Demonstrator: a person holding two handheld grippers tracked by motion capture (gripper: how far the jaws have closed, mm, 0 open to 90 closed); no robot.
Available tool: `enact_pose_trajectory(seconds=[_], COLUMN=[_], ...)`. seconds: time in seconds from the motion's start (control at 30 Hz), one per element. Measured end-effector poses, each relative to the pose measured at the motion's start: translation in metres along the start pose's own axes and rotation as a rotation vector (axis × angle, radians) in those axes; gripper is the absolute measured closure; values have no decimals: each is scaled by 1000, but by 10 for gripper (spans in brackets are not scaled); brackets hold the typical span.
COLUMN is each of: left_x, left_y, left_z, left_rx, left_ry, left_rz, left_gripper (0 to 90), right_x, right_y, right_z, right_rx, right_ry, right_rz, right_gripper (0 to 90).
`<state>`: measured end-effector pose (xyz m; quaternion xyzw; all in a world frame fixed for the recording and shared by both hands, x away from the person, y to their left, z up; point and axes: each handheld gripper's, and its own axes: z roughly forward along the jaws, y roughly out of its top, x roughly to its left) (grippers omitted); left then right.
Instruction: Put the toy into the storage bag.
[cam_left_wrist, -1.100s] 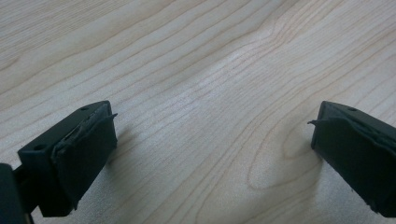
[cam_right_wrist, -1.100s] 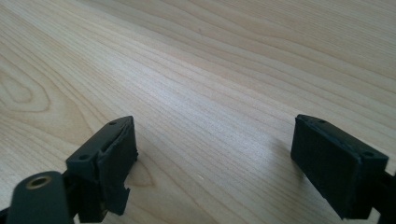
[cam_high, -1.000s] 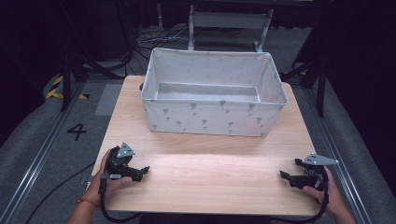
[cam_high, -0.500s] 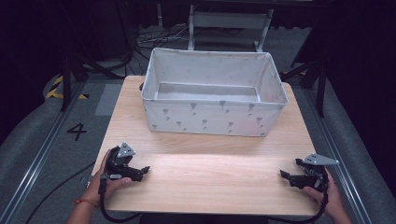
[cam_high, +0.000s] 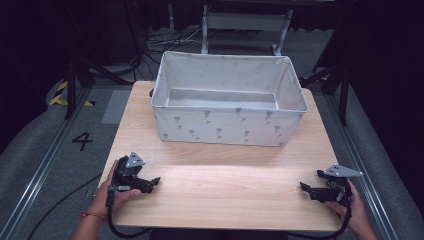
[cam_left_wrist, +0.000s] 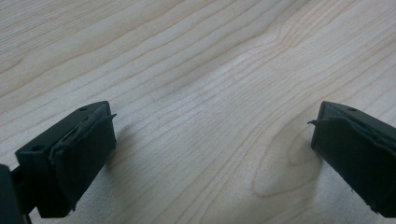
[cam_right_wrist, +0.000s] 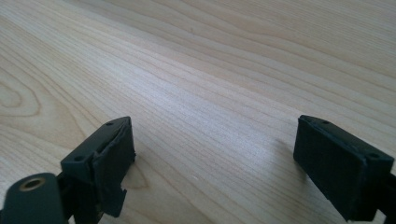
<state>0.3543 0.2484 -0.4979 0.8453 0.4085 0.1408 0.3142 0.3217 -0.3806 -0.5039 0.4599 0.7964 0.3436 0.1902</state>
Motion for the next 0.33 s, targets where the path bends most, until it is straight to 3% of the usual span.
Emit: enact_pose_trajectory(seconds=[0.33], left_x=[0], left_y=[0], left_z=[0], left_rx=[-3], left_ry=[5], left_rz=[-3], left_gripper=[2], right_x=[0], right_y=[0], right_z=[0], right_rx=[1], right_ry=[-1], right_rz=[1], right_gripper=[127])
